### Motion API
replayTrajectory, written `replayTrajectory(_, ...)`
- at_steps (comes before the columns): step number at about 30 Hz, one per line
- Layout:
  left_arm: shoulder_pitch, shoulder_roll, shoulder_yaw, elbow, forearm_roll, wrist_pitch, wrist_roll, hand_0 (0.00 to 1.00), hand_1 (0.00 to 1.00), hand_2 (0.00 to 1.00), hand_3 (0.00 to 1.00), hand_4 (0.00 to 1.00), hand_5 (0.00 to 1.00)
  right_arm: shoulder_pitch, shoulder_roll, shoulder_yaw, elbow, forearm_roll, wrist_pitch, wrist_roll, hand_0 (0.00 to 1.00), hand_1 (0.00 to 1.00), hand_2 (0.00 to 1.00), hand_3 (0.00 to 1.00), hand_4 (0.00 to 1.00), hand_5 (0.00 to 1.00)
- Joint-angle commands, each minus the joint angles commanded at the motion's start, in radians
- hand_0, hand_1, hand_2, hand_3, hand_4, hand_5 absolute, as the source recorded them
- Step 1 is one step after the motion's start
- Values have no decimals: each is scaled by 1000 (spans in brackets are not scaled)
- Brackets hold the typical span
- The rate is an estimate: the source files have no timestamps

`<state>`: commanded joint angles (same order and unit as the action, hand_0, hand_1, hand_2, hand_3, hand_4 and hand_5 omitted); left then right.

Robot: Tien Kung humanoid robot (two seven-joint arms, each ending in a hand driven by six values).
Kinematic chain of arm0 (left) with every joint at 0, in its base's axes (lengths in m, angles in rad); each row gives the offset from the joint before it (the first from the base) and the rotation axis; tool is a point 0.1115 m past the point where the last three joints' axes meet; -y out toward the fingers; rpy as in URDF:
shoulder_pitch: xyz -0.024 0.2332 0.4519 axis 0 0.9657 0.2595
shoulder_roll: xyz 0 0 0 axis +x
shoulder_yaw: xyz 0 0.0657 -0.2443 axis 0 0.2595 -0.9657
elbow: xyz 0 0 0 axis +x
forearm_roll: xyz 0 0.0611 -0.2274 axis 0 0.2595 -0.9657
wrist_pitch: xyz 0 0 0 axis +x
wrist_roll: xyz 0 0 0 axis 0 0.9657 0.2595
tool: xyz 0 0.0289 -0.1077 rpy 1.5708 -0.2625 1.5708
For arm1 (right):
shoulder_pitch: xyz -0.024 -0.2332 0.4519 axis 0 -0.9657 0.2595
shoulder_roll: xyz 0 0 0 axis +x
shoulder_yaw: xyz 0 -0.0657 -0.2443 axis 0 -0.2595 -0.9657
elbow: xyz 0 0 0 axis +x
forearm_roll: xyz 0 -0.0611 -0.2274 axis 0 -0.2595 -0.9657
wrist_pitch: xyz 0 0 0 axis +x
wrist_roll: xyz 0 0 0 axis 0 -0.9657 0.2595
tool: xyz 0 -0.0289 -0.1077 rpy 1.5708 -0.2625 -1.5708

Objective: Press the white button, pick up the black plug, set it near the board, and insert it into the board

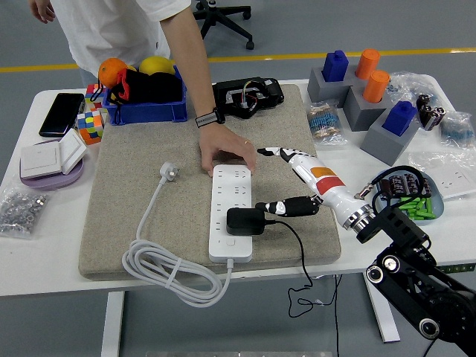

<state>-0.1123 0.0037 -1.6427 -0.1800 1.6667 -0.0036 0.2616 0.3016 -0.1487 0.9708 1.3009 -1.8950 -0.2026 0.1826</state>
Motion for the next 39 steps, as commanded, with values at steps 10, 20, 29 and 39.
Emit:
replayTrajectory(10, 3, 1, -4, 0, 7, -1, 1, 466, 496, 506, 576, 566, 278, -72, -28, 214, 13, -33, 7, -13, 881, 850, 811, 839, 998, 393)
replayTrajectory(20, 4, -2, -3, 0, 2, 0, -1, 466, 496, 505, 576, 567, 278, -146, -39, 426, 41, -48, 9, -14, 886, 852, 813, 838, 998, 435)
replayTrajectory(29, 4, 0, -7, 0, 3, 0, -2, 466, 496, 505, 578, 568, 276, -206, -48, 573, 66, -29, 13, -17, 887, 851, 811, 837, 998, 563)
replayTrajectory(39, 3, -2, -1, 0, -4, 1, -3, 466, 496, 506, 578, 570, 275, -259, -18, 668, 90, -23, -10, -23, 887, 852, 812, 832, 998, 648)
